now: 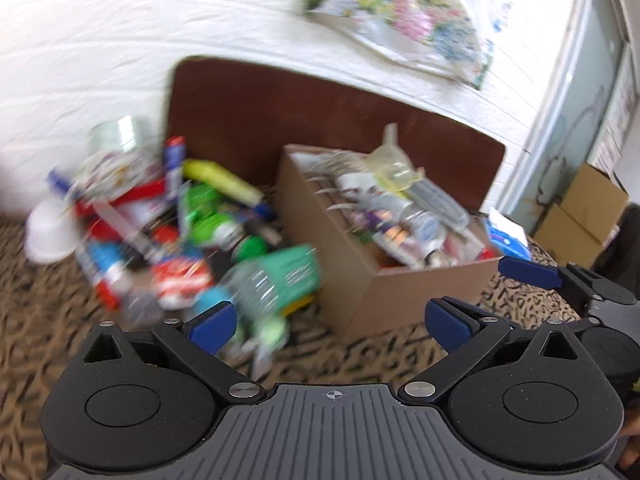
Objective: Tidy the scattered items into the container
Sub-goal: 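Move the left gripper back toward the second adhesive hook on the cloth, then grasp the second clear adhesive hook with the left gripper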
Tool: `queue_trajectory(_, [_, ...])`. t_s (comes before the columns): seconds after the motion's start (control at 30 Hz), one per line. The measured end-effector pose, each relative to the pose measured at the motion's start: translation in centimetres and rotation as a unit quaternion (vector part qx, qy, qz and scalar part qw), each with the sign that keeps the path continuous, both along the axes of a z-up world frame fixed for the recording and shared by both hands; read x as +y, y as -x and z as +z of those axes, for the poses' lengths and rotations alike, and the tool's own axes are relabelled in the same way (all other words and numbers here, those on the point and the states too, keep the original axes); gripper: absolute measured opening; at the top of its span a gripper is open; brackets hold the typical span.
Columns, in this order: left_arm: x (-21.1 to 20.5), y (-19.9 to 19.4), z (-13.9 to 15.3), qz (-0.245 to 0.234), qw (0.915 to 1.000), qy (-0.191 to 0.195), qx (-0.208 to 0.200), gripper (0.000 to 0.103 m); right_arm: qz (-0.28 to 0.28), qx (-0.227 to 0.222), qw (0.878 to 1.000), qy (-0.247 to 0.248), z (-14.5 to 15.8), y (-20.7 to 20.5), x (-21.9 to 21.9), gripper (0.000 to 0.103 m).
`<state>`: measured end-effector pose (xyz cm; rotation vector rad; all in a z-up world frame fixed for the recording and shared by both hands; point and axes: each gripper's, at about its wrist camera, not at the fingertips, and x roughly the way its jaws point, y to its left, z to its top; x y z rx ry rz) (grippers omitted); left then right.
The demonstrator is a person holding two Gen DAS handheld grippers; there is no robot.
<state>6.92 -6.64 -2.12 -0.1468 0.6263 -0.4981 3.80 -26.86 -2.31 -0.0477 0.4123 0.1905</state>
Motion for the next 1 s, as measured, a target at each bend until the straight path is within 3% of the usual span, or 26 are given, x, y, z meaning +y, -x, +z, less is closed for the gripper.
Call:
queue_trajectory(0.13, [3.7, 2.0, -2.9, 0.036, 0.9989, 0.005, 0.029, 0.103, 0.028, 0.036, 0.999, -0.003, -2.4, 0.3, 2.8, 0.103])
queue_trajectory(0.33, [7.3, 4.3, -7.1, 0.062, 0.9960, -0.052, 0.035, 0.103, 0.051, 0.091, 0.995, 0.003, -6.4, 1.0, 6.1, 0.103])
queue_trajectory(0.43, [8.4, 4.5, -8.5, 0.064, 0.9953, -0.054, 0.050, 0.102, 0.047, 0.117, 0.992, -0.002, -8.0, 0.9, 6.9, 0.103])
queue_trajectory(0.57, [8.6, 4.1, -9.5, 0.050, 0.9959, -0.042, 0.063, 0.091, 0.033, 0.133, 0.991, -0.006, -9.1, 0.7, 7.2, 0.103])
queue_trajectory(0.77, [7.4, 2.7, -10.5, 0.021, 0.9957, -0.044, 0.078, 0.050, -0.007, 0.136, 0.991, -0.012, -9.2, -0.6, 6.1, 0.102])
queue_trajectory(0.93, [6.5, 1.9, -11.4, 0.021, 0.9944, -0.054, 0.088, 0.041, -0.008, 0.137, 0.991, -0.006, -9.5, -1.6, 6.0, 0.101])
queue_trajectory(1.0, [6.5, 1.7, -11.5, 0.023, 0.9944, -0.055, 0.088, 0.032, -0.005, 0.139, 0.990, -0.004, -9.7, -2.1, 6.2, 0.098])
